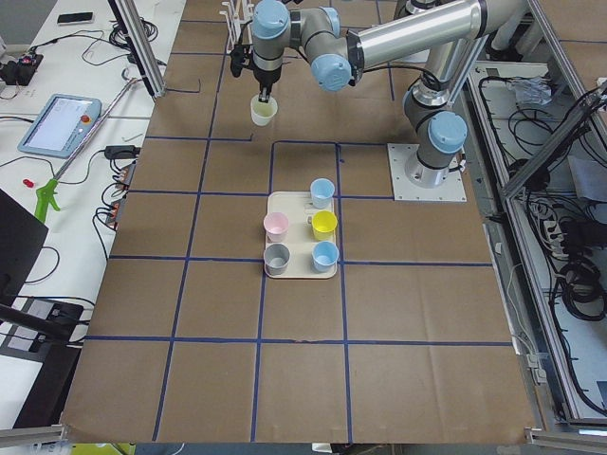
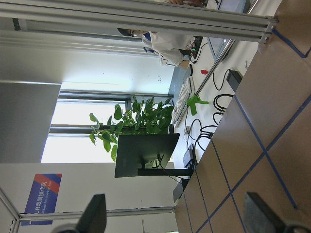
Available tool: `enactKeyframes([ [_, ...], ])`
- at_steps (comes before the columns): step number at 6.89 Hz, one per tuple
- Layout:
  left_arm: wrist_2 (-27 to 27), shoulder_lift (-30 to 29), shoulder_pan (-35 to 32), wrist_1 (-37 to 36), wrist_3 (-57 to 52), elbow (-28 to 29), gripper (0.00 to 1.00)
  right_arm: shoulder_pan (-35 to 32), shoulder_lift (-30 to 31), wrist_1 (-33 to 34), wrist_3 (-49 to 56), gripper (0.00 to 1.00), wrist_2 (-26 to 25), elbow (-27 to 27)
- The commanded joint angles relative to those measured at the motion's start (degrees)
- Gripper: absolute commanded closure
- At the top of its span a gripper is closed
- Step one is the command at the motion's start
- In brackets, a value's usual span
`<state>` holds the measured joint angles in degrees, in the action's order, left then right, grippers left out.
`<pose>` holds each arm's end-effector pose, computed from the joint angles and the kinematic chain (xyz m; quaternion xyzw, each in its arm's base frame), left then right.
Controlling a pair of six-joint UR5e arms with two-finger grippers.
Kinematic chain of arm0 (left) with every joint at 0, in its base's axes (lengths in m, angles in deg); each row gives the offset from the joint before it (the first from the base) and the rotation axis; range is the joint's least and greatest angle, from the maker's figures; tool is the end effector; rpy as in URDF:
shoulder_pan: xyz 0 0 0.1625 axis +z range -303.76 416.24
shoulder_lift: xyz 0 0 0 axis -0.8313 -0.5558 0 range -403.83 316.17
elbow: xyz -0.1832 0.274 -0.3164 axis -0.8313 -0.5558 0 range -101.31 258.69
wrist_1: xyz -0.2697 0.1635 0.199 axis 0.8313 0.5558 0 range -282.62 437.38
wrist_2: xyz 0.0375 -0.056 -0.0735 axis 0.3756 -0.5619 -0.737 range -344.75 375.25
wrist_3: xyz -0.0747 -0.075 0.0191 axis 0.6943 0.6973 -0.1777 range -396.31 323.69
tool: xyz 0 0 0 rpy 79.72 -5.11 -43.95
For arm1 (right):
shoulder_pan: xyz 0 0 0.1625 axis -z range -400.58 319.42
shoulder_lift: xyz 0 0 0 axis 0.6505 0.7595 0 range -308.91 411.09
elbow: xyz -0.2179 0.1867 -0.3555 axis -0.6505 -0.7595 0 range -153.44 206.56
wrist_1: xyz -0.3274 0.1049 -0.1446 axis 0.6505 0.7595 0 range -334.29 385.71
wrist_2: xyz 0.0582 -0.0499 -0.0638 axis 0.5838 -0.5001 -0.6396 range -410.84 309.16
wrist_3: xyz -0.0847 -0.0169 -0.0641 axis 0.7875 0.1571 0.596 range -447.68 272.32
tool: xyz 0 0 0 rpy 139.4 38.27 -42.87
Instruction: Transfer IKEA cup to right arm and place on rack
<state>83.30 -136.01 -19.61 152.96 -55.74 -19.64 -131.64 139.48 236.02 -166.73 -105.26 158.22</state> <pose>-0.0542 -0.4944 0.4629 -0.0517 -0.9798 0.0871 0.1724 0.2027 -0.3704 0.4580 0.3209 0.6987 -0.3002 0.5645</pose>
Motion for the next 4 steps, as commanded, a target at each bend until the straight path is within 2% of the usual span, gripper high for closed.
enactKeyframes([
  [1,-13.8,3.7,-0.6,-0.4,-0.8,-1.4,1.00,0.0,-2.0,0.1,-0.1,0.00,-0.1,0.0],
  [2,-23.5,4.8,-0.7,-0.9,-2.8,-2.5,1.00,0.0,-2.3,0.0,-0.1,0.00,-0.2,0.0],
  [4,-27.5,6.6,-1.0,-8.6,-7.2,-5.6,1.00,0.0,-2.0,-0.2,0.0,0.00,-0.9,0.0],
])
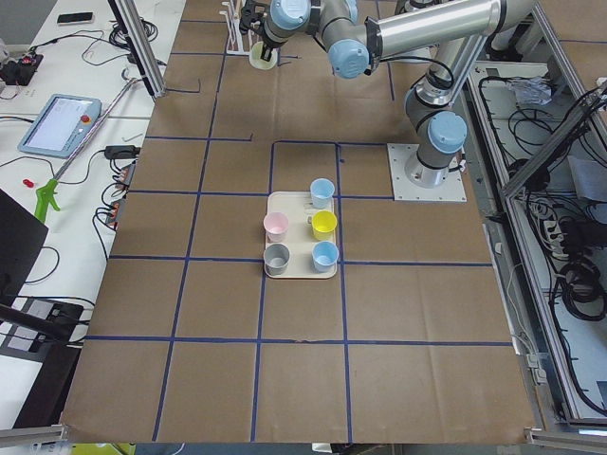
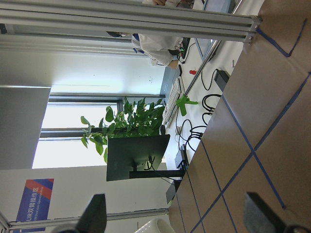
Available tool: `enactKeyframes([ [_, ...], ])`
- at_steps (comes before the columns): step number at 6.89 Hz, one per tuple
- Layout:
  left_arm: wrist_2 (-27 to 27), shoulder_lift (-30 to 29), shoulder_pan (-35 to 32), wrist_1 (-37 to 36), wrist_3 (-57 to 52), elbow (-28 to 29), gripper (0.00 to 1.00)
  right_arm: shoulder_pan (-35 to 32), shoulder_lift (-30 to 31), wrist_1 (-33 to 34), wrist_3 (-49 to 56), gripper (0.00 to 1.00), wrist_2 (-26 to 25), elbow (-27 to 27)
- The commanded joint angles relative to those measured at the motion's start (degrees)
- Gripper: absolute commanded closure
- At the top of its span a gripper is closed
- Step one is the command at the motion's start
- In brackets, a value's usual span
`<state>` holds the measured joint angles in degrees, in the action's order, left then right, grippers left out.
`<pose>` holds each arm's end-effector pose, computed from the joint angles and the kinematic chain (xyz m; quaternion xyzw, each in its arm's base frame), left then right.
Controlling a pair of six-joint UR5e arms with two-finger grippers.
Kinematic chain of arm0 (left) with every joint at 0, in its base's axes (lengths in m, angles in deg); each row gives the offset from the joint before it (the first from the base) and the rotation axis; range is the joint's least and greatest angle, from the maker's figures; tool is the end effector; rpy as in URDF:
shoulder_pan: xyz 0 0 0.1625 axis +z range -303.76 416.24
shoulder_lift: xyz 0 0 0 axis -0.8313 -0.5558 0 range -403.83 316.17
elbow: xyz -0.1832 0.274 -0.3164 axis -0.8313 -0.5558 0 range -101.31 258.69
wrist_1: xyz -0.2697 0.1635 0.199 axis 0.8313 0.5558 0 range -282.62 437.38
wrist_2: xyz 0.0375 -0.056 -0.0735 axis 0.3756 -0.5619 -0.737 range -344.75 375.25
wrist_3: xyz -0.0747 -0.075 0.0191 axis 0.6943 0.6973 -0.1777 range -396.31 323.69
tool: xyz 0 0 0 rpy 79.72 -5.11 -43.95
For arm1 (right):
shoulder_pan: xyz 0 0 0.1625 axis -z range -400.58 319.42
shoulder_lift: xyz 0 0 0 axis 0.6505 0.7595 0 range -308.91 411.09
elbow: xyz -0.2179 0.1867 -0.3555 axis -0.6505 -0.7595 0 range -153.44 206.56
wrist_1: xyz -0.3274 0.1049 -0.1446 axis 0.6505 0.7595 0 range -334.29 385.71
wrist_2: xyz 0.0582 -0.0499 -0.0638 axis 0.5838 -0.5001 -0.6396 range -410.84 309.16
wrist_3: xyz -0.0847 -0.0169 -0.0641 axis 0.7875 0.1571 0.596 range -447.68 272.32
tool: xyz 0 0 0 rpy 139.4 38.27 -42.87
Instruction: Transfer IKEA cup to right arm and place on rack
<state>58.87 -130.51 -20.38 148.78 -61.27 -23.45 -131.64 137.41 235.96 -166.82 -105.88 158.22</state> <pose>-0.1062 -0.4658 0.5091 -0.1258 -0.9078 0.2029 0.3448 0.2020 -0.3816 0.4440 0.3351 0.7032 -0.2902 0.5559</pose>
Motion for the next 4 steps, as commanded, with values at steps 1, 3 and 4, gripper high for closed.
enactKeyframes([
  [1,-6.2,1.8,-0.7,-13.7,-2.4,-6.3,1.00,0.0,-0.2,-1.8,-0.4,0.00,-1.3,0.0],
  [3,-6.7,1.9,-2.6,-38.3,-1.2,-18.5,1.00,-0.1,-0.5,-4.0,-10.6,0.00,-2.9,-0.2],
  [4,-6.6,2.5,-4.1,-45.1,-0.9,-21.7,1.00,-0.5,-0.5,-4.1,-12.2,0.00,-2.8,-0.2],
])
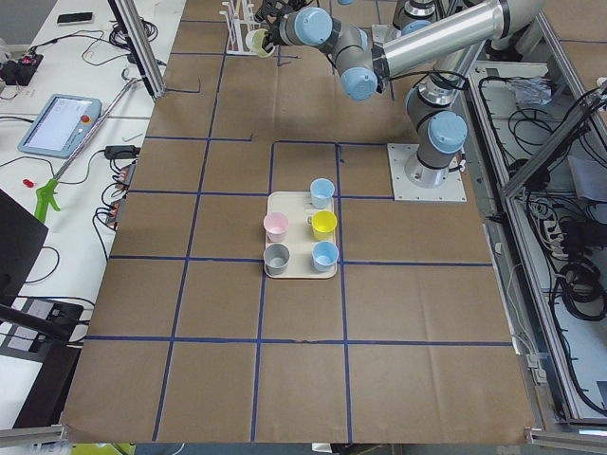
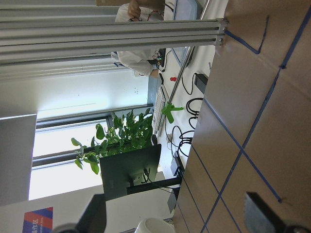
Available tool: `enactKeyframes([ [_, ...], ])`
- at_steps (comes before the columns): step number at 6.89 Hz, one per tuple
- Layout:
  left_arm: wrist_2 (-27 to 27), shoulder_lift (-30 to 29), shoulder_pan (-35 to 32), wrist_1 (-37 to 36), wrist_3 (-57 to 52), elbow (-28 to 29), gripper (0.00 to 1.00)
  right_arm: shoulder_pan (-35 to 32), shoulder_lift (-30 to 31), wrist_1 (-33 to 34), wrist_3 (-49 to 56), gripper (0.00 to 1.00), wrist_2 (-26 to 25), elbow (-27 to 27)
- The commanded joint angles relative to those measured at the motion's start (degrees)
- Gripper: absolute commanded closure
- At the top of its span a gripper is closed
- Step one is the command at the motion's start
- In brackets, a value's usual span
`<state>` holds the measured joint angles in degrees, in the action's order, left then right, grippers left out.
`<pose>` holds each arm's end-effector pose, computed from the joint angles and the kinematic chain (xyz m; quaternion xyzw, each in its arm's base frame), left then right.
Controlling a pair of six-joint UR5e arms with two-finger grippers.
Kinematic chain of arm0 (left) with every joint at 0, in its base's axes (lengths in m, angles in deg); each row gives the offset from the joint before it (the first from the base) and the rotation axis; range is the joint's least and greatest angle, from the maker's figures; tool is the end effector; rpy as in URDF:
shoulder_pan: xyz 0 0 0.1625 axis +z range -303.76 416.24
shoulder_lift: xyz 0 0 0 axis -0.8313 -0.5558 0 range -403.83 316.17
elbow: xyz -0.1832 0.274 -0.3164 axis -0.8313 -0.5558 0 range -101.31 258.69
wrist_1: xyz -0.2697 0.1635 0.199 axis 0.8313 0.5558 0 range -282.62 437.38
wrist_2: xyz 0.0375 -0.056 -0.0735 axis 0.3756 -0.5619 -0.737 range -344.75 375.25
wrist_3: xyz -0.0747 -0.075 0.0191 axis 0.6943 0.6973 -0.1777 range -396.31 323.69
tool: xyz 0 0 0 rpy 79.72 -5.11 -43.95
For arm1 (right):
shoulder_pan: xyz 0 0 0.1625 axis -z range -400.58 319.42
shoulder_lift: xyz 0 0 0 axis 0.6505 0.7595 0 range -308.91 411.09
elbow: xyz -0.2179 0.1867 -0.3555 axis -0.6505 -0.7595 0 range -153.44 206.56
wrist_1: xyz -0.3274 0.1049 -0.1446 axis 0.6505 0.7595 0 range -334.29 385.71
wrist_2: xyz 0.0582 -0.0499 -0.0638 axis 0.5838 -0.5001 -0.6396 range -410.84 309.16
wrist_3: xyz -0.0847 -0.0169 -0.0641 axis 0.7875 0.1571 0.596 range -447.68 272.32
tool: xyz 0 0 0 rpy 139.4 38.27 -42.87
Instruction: Transfer IKEA cup to right arm and place on rack
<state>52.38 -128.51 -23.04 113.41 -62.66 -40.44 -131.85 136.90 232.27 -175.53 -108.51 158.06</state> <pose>-0.1416 -0.4290 0.4708 -0.2323 -0.8408 0.3576 0.3334 0.1995 -0.3909 0.4333 0.4192 0.6803 -0.2377 0.5523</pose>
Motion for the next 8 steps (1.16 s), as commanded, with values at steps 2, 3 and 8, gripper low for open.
enactKeyframes([
  [2,0.0,-0.2,-5.1,-17.5,0.6,-6.7,1.00,-1.2,0.5,-5.4,-4.1,0.00,-0.2,-0.7],
  [3,0.1,0.1,-6.1,-21.8,1.1,-9.0,1.00,-1.8,0.3,-6.8,-6.4,0.01,-0.1,-1.4],
  [8,0.6,-0.3,-11.5,-31.4,5.6,-13.4,1.00,-5.1,0.1,-17.8,-5.8,0.00,-0.2,-6.0],
])
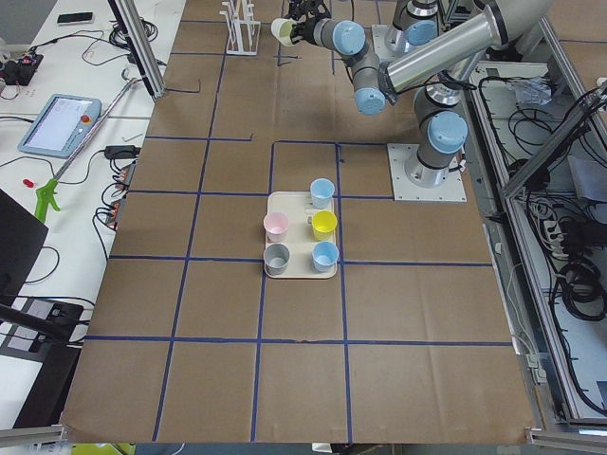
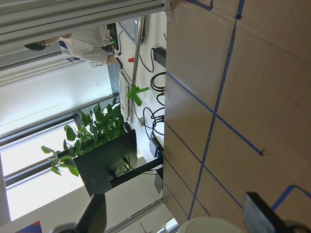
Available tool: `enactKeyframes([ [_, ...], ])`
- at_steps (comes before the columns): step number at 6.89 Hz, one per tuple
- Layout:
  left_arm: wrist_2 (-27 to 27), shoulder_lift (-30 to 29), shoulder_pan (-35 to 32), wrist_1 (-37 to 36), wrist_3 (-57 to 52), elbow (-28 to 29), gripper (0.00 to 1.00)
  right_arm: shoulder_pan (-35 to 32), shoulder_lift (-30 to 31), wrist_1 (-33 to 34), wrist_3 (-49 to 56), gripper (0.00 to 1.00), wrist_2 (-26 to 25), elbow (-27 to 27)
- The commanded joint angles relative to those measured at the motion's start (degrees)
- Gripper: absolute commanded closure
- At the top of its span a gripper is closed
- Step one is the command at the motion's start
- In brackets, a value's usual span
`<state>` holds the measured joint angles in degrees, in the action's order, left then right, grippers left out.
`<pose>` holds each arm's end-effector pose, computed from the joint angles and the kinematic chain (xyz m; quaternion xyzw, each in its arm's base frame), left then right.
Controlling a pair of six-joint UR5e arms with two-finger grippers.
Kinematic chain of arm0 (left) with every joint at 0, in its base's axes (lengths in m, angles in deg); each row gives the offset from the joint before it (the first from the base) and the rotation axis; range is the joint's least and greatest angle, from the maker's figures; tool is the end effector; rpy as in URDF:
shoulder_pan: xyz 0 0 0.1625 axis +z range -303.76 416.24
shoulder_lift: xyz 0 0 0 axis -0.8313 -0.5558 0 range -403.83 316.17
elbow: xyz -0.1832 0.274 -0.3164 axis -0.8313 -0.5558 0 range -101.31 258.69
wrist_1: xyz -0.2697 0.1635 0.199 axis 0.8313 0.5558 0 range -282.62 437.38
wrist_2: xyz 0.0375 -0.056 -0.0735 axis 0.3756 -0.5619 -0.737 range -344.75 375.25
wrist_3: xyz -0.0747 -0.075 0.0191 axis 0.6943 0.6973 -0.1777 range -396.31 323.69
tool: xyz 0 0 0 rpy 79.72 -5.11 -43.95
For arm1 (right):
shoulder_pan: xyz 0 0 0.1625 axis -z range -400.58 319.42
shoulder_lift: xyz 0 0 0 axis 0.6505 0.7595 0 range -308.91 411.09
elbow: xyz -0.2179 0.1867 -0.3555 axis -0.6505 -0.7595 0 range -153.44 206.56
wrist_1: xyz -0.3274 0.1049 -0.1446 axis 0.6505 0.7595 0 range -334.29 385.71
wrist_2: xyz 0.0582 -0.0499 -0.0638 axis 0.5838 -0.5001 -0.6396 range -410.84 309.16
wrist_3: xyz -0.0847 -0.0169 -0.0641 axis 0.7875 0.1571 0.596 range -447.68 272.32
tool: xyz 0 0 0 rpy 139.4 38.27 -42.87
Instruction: Transfer IKEA cup to right arm and place on rack
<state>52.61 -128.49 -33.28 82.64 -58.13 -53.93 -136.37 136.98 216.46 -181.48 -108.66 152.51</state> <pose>-0.2158 -0.3520 0.4358 -0.3273 -0.7733 0.4324 0.3284 0.2327 -0.4062 0.4364 0.4754 0.6937 -0.1308 0.5250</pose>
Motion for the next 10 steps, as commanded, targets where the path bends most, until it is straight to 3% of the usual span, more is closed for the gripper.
enactKeyframes([
  [1,0.4,-0.2,-1.3,-0.6,1.2,0.1,1.00,-0.6,0.1,-3.4,0.4,0.00,0.1,-0.6],
  [4,0.3,0.4,-1.3,-0.6,1.3,0.0,1.00,-0.5,0.8,-10.6,0.5,0.01,0.0,-0.6],
  [7,0.3,0.7,-1.3,-0.6,1.3,-0.1,1.00,-0.5,7.7,-19.3,0.5,0.01,-0.1,-0.4],
  [10,0.3,0.8,-1.3,-0.6,1.5,-0.2,1.00,-1.3,10.9,-21.4,0.5,0.01,-1.7,1.1],
])
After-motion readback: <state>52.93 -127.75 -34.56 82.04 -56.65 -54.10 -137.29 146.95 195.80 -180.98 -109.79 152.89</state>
